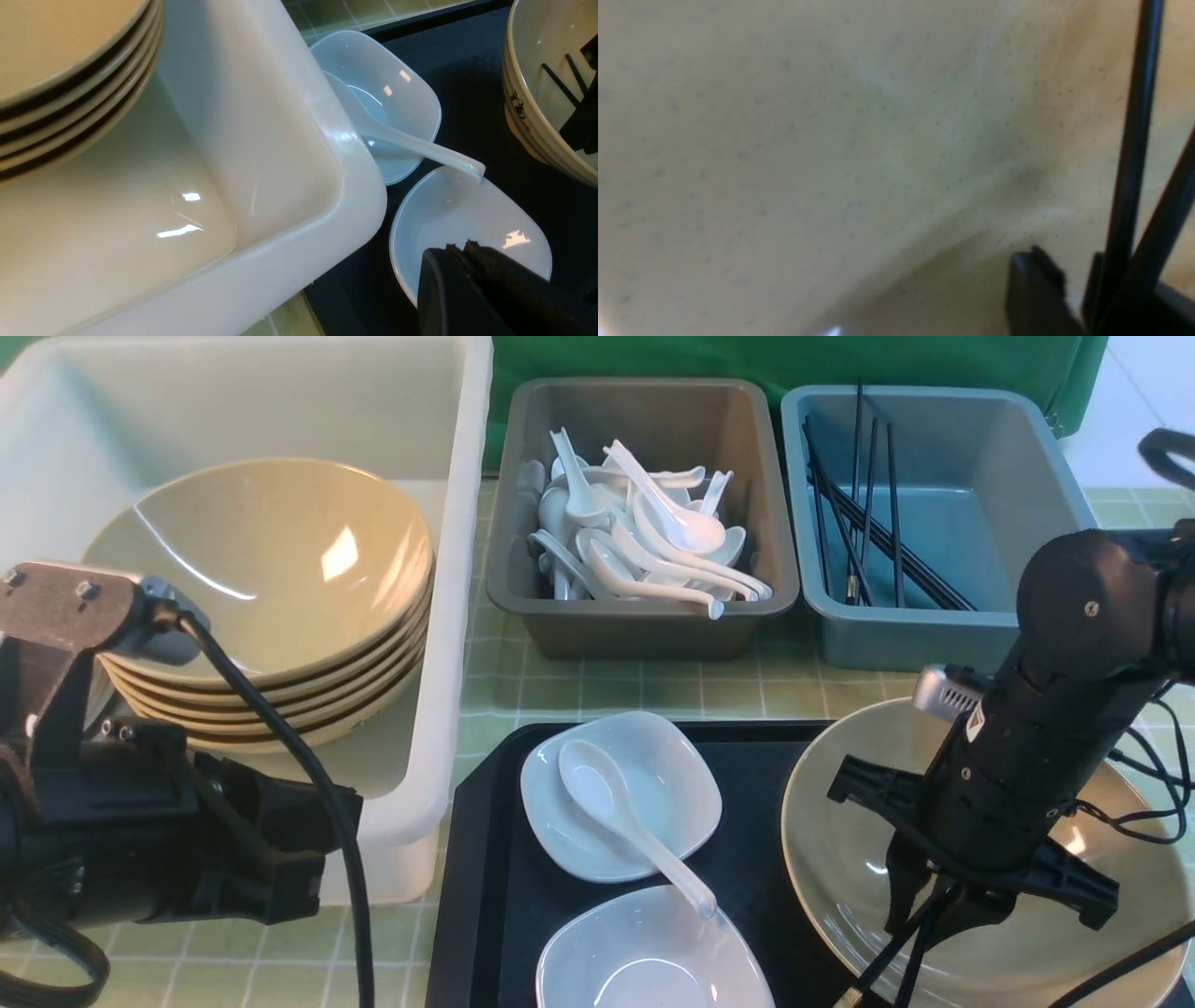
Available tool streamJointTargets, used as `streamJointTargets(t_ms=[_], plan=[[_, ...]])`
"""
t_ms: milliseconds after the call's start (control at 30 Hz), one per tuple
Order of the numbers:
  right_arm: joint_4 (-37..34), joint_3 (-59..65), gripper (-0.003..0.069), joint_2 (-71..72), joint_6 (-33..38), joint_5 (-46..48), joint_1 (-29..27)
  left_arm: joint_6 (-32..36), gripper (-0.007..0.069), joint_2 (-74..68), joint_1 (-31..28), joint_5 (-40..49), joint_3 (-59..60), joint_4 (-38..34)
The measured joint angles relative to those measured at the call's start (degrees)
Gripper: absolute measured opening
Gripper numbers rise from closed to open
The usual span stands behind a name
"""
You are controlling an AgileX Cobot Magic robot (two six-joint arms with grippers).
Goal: On green table put chopsticks spoon bowls plates into blue grey white boxes.
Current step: 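Move the grippers toward the tableware on the black tray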
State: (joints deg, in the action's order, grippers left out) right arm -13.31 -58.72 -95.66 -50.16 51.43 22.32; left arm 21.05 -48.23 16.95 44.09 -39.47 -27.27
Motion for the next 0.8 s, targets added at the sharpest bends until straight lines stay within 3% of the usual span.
streamJointTargets(t_ms=[167, 433, 800], plan=[[-0.2, 0.0, 0.0036, 0.5, 3.8, 1.7, 0.0, 0.1, -0.0001, 0.0, 0.0, 0.4, 0.0, 0.0], [-0.2, 0.0, 0.0036, 3.7, 9.0, 2.6, 0.0, 0.4, -0.0001, 0.0, 0.0, 0.4, 0.0, -0.1], [0.1, -5.8, 0.0036, 5.3, 23.6, 6.2, -2.2, 0.4, -0.0001, 0.0, 0.0, 0.3, 0.0, -0.4]])
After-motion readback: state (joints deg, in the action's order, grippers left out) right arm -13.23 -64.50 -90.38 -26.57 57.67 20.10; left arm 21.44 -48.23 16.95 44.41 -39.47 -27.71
